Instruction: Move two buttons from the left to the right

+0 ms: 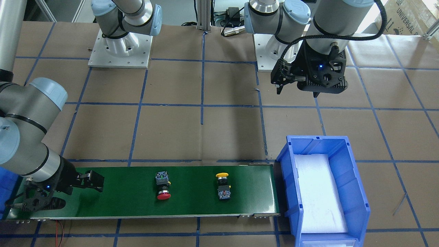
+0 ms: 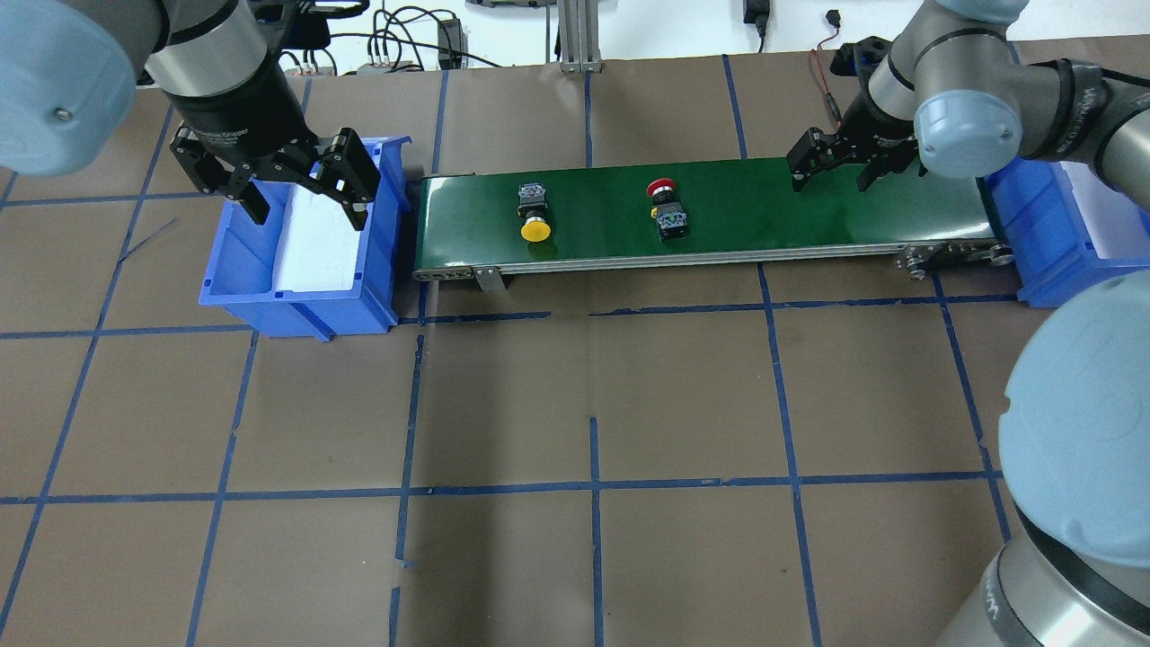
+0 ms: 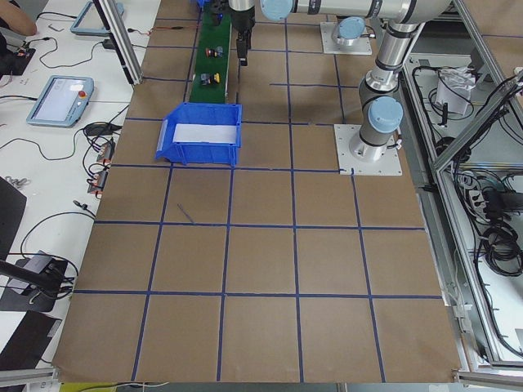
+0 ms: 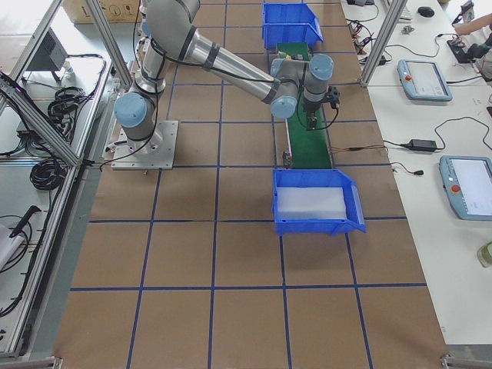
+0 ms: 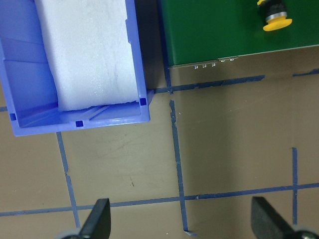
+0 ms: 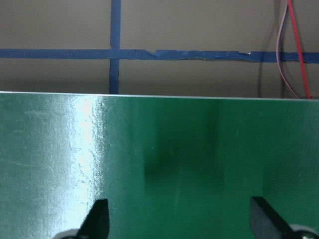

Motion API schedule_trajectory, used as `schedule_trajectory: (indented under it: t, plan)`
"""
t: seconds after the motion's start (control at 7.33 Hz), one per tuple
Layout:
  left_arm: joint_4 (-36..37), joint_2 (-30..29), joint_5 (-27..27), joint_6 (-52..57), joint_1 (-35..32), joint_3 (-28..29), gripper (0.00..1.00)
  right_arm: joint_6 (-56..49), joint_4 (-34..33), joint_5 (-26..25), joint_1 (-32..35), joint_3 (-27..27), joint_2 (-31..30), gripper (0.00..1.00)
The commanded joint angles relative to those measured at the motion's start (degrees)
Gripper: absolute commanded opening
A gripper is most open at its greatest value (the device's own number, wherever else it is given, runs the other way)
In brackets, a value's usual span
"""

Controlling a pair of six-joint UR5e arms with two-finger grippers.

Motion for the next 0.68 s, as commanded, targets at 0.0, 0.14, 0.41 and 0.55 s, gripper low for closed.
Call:
schedule_trajectory:
  t: [0.0, 0.14, 0.41, 0.55]
  plan:
    - [-0.2, 0.3, -0.1, 0.3, 0.2, 0.1, 1.00, 0.0, 0.0, 0.1, 0.0, -0.1, 0.0, 1.00]
    - [-0.2, 0.4, -0.1, 0.3, 0.2, 0.1, 1.00, 0.1, 0.0, 0.2, 0.0, -0.1, 0.0, 1.00]
    - [-0.2, 0.4, 0.2, 0.5, 0.3, 0.1, 1.00, 0.6, 0.5, 2.5, 0.0, 0.4, -0.1, 1.00]
    - [-0.2, 0.5, 0.3, 0.5, 0.4, 0.1, 1.00, 0.7, 0.6, 2.6, 0.0, 0.3, -0.7, 1.00]
